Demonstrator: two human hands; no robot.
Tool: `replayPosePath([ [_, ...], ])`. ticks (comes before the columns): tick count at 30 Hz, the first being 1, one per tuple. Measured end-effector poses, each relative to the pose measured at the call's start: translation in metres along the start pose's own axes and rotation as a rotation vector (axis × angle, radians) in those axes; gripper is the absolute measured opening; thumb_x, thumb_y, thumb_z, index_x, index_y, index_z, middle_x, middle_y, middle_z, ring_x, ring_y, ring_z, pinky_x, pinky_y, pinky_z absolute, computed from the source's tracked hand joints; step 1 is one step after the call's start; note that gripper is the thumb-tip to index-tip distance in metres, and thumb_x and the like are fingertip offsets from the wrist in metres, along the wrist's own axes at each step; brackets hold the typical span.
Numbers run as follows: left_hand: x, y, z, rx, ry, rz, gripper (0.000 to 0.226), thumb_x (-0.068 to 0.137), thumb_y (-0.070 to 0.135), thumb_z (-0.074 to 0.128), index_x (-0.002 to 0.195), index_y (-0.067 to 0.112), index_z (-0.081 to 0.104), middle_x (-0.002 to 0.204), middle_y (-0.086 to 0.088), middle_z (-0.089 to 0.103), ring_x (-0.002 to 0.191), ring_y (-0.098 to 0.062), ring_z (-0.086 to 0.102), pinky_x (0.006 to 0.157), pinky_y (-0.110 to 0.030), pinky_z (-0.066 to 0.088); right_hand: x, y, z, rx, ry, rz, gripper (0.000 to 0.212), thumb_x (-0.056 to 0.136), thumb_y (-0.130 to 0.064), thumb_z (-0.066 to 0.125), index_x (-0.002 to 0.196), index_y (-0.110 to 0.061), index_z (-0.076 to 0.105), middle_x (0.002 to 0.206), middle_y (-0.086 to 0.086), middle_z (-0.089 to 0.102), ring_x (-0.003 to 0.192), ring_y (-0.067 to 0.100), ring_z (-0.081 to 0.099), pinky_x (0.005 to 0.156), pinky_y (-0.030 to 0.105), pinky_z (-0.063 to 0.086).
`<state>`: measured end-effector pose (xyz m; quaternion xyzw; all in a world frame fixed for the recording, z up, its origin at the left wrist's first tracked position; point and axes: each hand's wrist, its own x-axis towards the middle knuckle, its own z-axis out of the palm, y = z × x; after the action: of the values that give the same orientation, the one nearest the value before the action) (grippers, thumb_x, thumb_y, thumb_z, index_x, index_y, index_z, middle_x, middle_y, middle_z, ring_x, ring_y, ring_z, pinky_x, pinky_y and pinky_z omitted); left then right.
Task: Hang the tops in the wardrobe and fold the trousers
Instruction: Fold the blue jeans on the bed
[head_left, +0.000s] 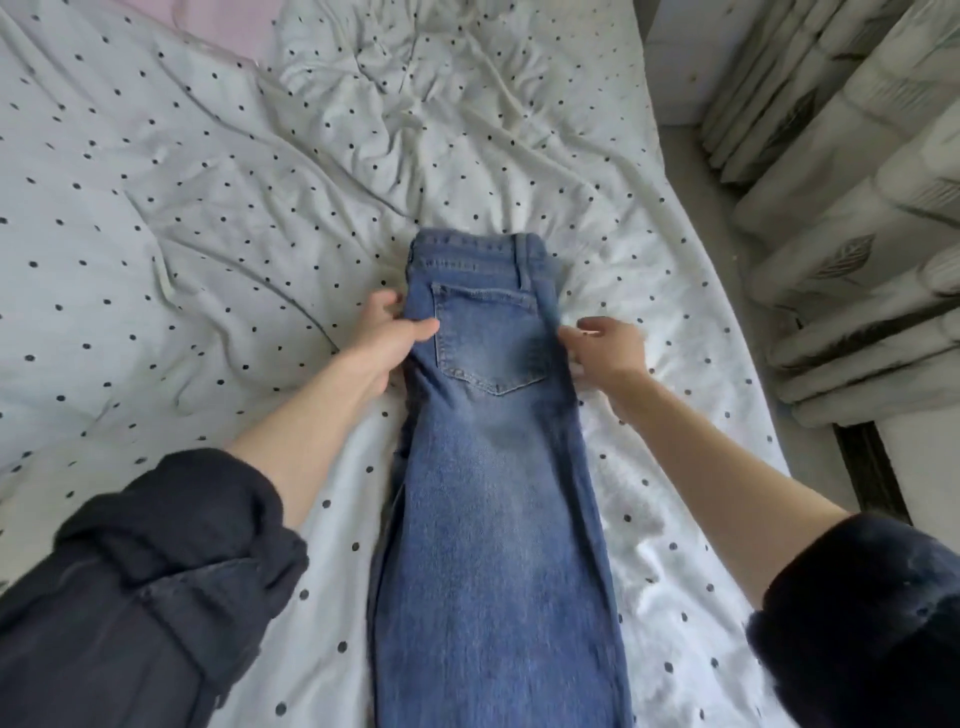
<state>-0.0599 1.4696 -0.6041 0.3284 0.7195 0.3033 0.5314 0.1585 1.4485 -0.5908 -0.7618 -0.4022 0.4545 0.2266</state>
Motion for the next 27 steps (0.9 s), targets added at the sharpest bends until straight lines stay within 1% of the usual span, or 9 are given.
replayPosePath([
  [3,-0.014,-0.026,-0.006,0.041,-0.082,-0.112,0.049,0.079,0.028,0.074,0.118,0.011,0.048,0.125,-0.009,0.059,0.111,-0.026,0.058,0.097,-0.043,0.047,-0.027,0.012,0.011,-0.430,0.123,-0.297,0.052,0.096,-0.037,0.047,0.140,-0.013,0.040,0.143,0.013,0.040,0.130,0.029,0.039,0.109,0.046,0.031],
  [8,-0.064,-0.049,-0.016,0.024,-0.210,-0.110,0.036,0.079,0.025,0.075,0.107,0.011,0.058,0.106,-0.008,0.068,0.098,-0.022,0.065,0.092,-0.038,0.050,-0.094,0.047,0.043,-0.559,0.054,-0.739,0.056,0.094,-0.047,0.030,0.126,-0.009,0.058,0.136,0.018,0.050,0.128,0.036,0.045,0.105,0.050,0.037],
  [12,-0.077,-0.069,-0.022,0.015,-0.041,-0.156,0.017,0.083,0.015,0.070,0.091,0.000,0.066,0.094,-0.018,0.068,0.081,-0.024,0.058,0.075,-0.037,0.046,-0.121,0.079,0.048,-0.727,-0.162,-0.621,0.090,0.084,-0.068,-0.012,0.144,-0.021,0.038,0.152,0.005,0.033,0.141,0.021,0.027,0.116,0.033,0.015],
  [14,-0.082,-0.066,-0.026,0.029,0.066,-0.168,0.015,0.086,0.018,0.066,0.074,0.010,0.064,0.079,-0.014,0.061,0.069,-0.022,0.052,0.064,-0.029,0.039,-0.123,0.093,0.037,-0.778,-0.170,-0.534,0.079,0.088,-0.065,-0.005,0.149,-0.023,0.024,0.157,-0.001,0.019,0.146,0.015,0.011,0.117,0.028,0.001],
  [16,-0.093,-0.067,-0.034,0.049,0.127,-0.121,0.022,0.087,0.025,0.064,0.068,0.016,0.063,0.082,-0.012,0.066,0.075,-0.027,0.061,0.071,-0.031,0.049,-0.133,0.100,0.022,-0.808,-0.189,-0.465,0.071,0.093,-0.059,0.004,0.150,-0.020,0.019,0.159,-0.001,0.012,0.146,0.014,0.003,0.117,0.030,-0.004],
  [18,-0.113,-0.070,-0.038,0.067,0.082,-0.072,0.019,0.085,0.035,0.066,0.074,0.019,0.066,0.093,-0.010,0.071,0.090,-0.028,0.066,0.083,-0.037,0.053,-0.150,0.106,0.011,-0.822,-0.188,-0.448,0.076,0.090,-0.061,0.001,0.151,-0.018,0.016,0.159,0.001,0.008,0.146,0.015,0.000,0.117,0.032,-0.006],
  [20,-0.150,-0.078,-0.039,-0.004,0.016,-0.061,0.013,0.089,0.033,0.063,0.091,0.020,0.065,0.108,-0.008,0.068,0.093,-0.022,0.064,0.070,-0.031,0.052,-0.181,0.115,0.006,-0.801,-0.183,-0.449,0.078,0.090,-0.064,-0.004,0.151,-0.019,0.013,0.159,0.001,0.002,0.146,0.015,-0.003,0.115,0.028,-0.010],
  [23,-0.215,-0.102,-0.042,-0.168,-0.103,-0.037,0.036,0.090,0.024,0.062,0.122,0.011,0.054,0.127,-0.006,0.059,0.104,-0.017,0.059,0.069,-0.026,0.053,-0.240,0.135,0.005,-0.749,-0.116,-0.479,0.101,0.072,-0.070,-0.028,0.151,-0.020,0.010,0.158,-0.003,-0.005,0.145,0.013,-0.009,0.112,0.024,-0.014],
  [27,-0.279,-0.129,-0.043,-0.109,-0.108,0.156,0.029,0.092,-0.002,0.051,0.106,0.023,0.054,0.104,0.011,0.063,0.085,0.012,0.061,0.075,-0.008,0.047,-0.301,0.165,0.010,-0.746,-0.057,-0.496,0.081,0.090,-0.060,-0.009,0.149,-0.015,0.024,0.156,-0.002,0.005,0.144,0.019,0.003,0.116,0.029,-0.005],
])
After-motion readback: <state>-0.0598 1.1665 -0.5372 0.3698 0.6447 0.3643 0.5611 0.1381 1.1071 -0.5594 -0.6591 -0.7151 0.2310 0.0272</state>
